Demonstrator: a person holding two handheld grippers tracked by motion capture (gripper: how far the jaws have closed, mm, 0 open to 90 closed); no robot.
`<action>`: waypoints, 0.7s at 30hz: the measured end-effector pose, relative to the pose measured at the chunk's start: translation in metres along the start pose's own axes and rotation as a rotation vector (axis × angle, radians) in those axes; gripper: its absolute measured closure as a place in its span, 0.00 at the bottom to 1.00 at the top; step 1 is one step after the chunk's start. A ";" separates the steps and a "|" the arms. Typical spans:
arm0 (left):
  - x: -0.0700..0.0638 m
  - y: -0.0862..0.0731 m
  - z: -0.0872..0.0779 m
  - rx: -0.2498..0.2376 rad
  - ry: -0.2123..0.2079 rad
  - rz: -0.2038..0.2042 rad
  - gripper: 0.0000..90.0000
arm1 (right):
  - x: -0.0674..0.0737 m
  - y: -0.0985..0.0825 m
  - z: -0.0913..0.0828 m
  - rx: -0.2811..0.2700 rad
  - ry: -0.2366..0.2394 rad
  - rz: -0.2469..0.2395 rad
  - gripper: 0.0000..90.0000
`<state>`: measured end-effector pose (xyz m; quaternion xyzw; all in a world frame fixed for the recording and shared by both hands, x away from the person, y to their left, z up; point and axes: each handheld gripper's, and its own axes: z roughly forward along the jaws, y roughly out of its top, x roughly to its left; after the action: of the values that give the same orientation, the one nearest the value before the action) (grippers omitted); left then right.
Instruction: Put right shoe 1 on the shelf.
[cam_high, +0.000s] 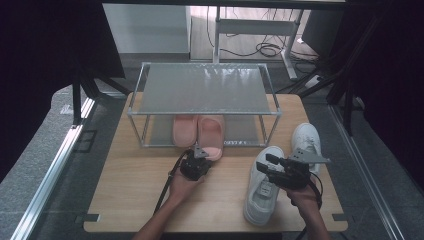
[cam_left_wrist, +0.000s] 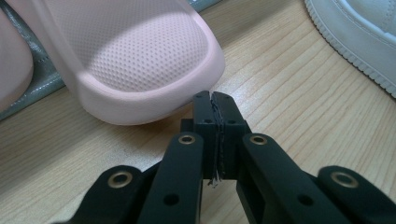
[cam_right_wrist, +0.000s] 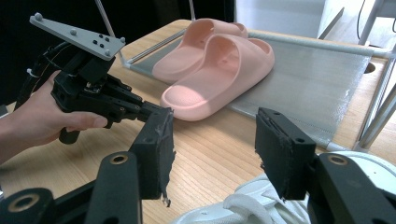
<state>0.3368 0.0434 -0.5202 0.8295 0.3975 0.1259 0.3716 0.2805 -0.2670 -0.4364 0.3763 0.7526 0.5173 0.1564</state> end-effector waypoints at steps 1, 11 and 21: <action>0.000 0.000 0.000 0.000 0.001 -0.001 0.99 | 0.000 0.000 0.000 -0.001 -0.001 0.000 0.53; 0.001 0.005 0.005 0.002 0.014 0.001 0.99 | 0.000 0.000 0.000 0.001 0.001 0.003 0.53; 0.006 0.007 0.010 -0.010 0.035 -0.025 0.99 | -0.001 -0.001 0.000 0.000 -0.001 0.005 0.53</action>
<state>0.3498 0.0395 -0.5223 0.8202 0.4137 0.1376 0.3704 0.2811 -0.2681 -0.4373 0.3785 0.7517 0.5173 0.1555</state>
